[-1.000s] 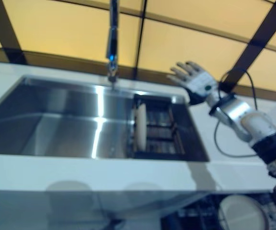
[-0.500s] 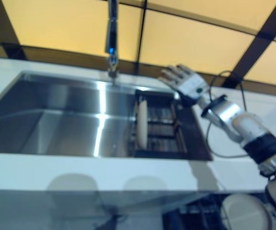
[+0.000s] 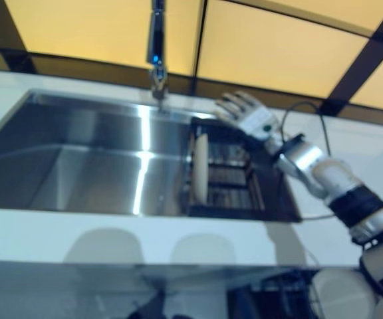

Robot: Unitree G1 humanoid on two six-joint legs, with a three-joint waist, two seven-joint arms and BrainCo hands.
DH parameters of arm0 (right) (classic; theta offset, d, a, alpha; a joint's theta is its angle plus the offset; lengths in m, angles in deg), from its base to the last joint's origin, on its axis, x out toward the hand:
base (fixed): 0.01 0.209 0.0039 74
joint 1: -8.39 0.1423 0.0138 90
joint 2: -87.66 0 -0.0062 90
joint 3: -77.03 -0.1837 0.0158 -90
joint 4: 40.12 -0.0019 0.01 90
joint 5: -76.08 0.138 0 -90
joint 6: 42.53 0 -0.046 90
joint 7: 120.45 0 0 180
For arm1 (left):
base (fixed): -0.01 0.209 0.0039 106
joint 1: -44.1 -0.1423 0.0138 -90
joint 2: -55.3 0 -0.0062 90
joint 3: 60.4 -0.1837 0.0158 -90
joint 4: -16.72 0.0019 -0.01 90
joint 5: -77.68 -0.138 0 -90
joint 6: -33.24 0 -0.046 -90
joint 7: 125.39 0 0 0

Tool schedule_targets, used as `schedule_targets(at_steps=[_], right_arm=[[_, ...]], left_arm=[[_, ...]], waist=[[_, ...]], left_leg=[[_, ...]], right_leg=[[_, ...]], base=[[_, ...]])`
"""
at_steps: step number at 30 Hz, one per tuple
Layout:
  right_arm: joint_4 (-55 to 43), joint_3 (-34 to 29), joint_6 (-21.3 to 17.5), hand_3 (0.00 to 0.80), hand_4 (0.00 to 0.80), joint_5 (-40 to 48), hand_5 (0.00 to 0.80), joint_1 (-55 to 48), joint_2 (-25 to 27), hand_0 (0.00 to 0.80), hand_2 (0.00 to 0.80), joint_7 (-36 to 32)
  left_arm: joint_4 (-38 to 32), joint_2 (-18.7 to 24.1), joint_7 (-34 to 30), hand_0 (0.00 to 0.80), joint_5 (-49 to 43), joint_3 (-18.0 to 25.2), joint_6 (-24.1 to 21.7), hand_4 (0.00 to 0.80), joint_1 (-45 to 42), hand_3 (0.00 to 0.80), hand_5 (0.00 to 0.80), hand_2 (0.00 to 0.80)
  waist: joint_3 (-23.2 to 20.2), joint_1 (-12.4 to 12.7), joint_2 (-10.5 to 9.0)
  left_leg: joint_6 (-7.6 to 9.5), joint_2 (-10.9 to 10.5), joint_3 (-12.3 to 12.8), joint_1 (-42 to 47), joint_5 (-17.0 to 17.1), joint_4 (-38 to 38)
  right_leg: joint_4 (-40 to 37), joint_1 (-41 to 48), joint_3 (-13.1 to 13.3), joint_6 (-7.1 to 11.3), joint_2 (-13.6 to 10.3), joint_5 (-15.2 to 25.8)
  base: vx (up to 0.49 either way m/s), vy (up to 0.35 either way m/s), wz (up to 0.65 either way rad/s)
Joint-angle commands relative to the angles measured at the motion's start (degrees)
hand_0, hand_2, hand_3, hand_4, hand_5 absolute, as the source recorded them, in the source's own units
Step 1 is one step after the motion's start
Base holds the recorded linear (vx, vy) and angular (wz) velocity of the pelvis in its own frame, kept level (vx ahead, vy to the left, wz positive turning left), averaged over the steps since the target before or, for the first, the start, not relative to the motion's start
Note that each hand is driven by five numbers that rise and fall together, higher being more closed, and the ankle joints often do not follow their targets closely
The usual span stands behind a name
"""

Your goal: Take plates into dishwasher

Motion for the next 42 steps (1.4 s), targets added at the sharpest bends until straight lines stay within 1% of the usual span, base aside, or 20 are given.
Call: schedule_targets(at_steps=[1, 7, 16, 24, 40, 41, 42], right_arm=[[-0.52, 3.16, -0.49, 0.000, 0.000, -1.12, 0.000, 6.79, 1.23, 0.000, 0.000, 0.11], [-0.26, 3.38, -0.33, 0.000, 0.000, -2.06, 0.000, 6.73, 0.12, 0.000, 0.000, -0.30], [-1.10, 3.74, -1.06, 0.000, 0.000, -2.42, 0.000, 7.53, -0.66, 0.000, 0.000, -0.78], [-2.66, 4.58, -1.86, 0.000, 0.000, -3.26, 0.000, 7.67, -1.73, 0.000, 0.000, -2.94], [-0.87, 6.70, -3.18, 0.000, 0.000, -6.65, 0.000, 6.54, -4.10, 0.000, 0.000, -4.64], [-0.72, 6.83, -3.14, 0.329, 0.329, -7.82, 0.329, 6.36, -4.33, 0.329, 0.329, -4.39], [-0.45, 6.96, -3.14, 0.433, 0.433, -8.17, 0.433, 6.33, -4.51, 0.433, 0.433, -4.34]], left_arm=[[2.24, -1.18, 0.35, 0.000, 0.96, -4.23, -0.21, 0.000, 2.84, 0.000, 0.000, 0.000], [2.23, -1.10, 0.26, 0.000, 1.00, -4.20, -0.33, 0.000, 3.08, 0.000, 0.000, 0.000], [2.20, -1.25, 0.15, 0.000, 0.76, -4.06, -0.75, 0.000, 3.19, 0.000, 0.000, 0.000], [2.11, -1.57, 0.44, 0.000, 1.36, -4.34, -0.45, 0.000, 3.43, 0.000, 0.000, 0.000], [2.11, -1.31, 0.05, 0.000, 2.30, -4.09, -1.43, 0.000, 3.99, 0.000, 0.000, 0.000], [2.08, -1.31, -0.01, 0.000, 2.40, -4.12, -1.45, 0.000, 4.05, 0.000, 0.000, 0.000], [2.07, -1.32, -0.06, 0.000, 2.45, -4.10, -1.56, 0.000, 4.05, 0.000, 0.000, 0.000]], waist=[[-0.39, 2.43, 1.17], [-0.11, 2.78, 1.04], [0.23, 2.99, 1.04], [0.27, 3.27, 0.96], [1.65, 4.30, 0.58], [1.72, 4.34, 0.60], [1.84, 4.39, 0.61]], left_leg=[[2.89, -2.96, -0.61, -0.92, 1.77, -2.48], [2.92, -2.97, -0.80, -1.17, 1.79, -2.48], [2.82, -3.02, -0.86, -1.53, 1.94, -2.48], [2.84, -3.02, -1.02, -1.52, 2.00, -2.48], [2.94, -3.20, -1.74, -2.90, 2.34, -2.48], [2.94, -3.19, -1.71, -2.97, 2.36, -2.48], [2.98, -3.21, -1.69, -3.04, 2.36, -2.48]], right_leg=[[0.64, 3.06, -0.64, 2.00, 0.09, -1.44], [0.66, 2.92, -0.78, 1.96, 0.07, -1.49], [0.68, 2.65, -0.98, 1.99, -0.01, -1.39], [0.73, 2.66, -1.28, 1.89, -0.05, -1.39], [0.88, 1.51, -1.92, 1.85, -0.18, -1.14], [0.89, 1.44, -1.96, 1.88, -0.23, -1.10], [0.90, 1.36, -1.94, 1.89, -0.24, -1.08]], base=[[0.000, 0.000, 0.00], [0.000, 0.000, 0.00], [-0.005, 0.005, 0.04], [0.000, 0.000, 0.00], [-0.008, 0.002, 0.02], [0.000, 0.000, 0.00], [0.000, 0.000, 0.00]])
